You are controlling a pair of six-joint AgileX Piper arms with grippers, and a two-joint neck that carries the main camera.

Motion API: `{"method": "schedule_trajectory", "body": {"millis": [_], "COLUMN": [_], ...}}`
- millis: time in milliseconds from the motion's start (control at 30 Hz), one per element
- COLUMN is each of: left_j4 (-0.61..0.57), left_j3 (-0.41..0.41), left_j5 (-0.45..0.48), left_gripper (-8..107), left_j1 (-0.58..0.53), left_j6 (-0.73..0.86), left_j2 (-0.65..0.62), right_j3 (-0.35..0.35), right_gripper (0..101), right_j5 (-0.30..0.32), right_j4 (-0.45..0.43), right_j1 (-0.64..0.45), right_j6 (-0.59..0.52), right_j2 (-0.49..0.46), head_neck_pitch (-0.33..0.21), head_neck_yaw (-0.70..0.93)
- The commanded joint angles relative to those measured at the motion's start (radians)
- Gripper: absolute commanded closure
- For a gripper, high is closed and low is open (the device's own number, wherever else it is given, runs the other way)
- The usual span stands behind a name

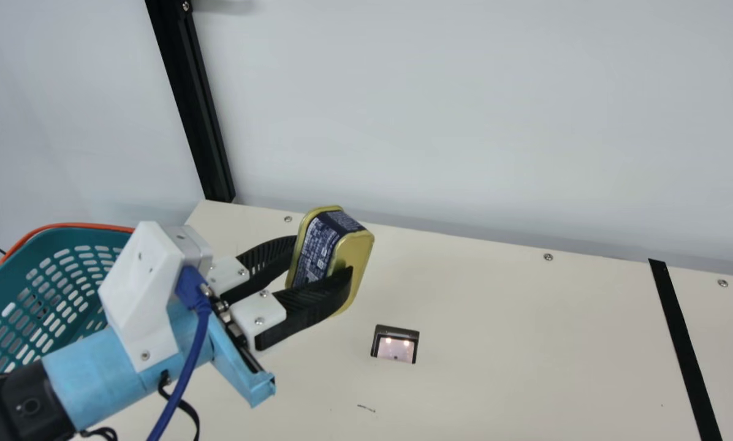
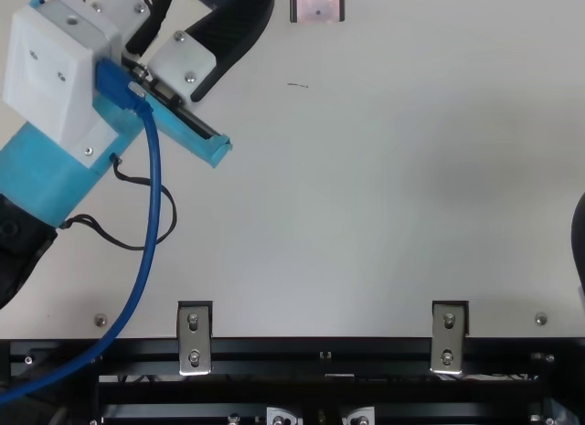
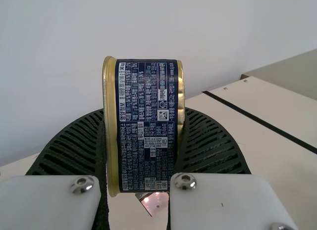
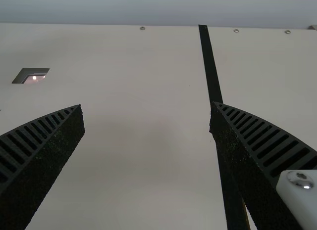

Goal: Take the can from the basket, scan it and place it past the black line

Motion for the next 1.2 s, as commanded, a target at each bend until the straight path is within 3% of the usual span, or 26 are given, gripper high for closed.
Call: {"method": "schedule_trajectory", "body": {"millis": [0, 400, 1167], "left_j4": [-0.010, -0.134, -0.366], "left_j3": [-0.002, -0.002, -0.040], "left_j5": [0.000, -0.039, -0.210], "left_gripper": [89, 89, 89], "left_j1": [-0.005, -0.052, -0.158], "left_j6": [0.012, 0.130, 0.325], "left_j2": [0.007, 0.089, 0.337], "right_j3": [0.000, 0.000, 0.000], "right_gripper": [0, 0, 0], "right_j5": [0.000, 0.000, 0.000], "right_j4": [0.000, 0.000, 0.000], "right_j1": [0.000, 0.000, 0.000], "right_j6": [0.000, 0.000, 0.000], "right_j2": [0.000, 0.000, 0.000], "head_neck_pitch": [-0.032, -0.032, -0.032], "head_neck_yaw": [0.000, 0.000, 0.000]}}
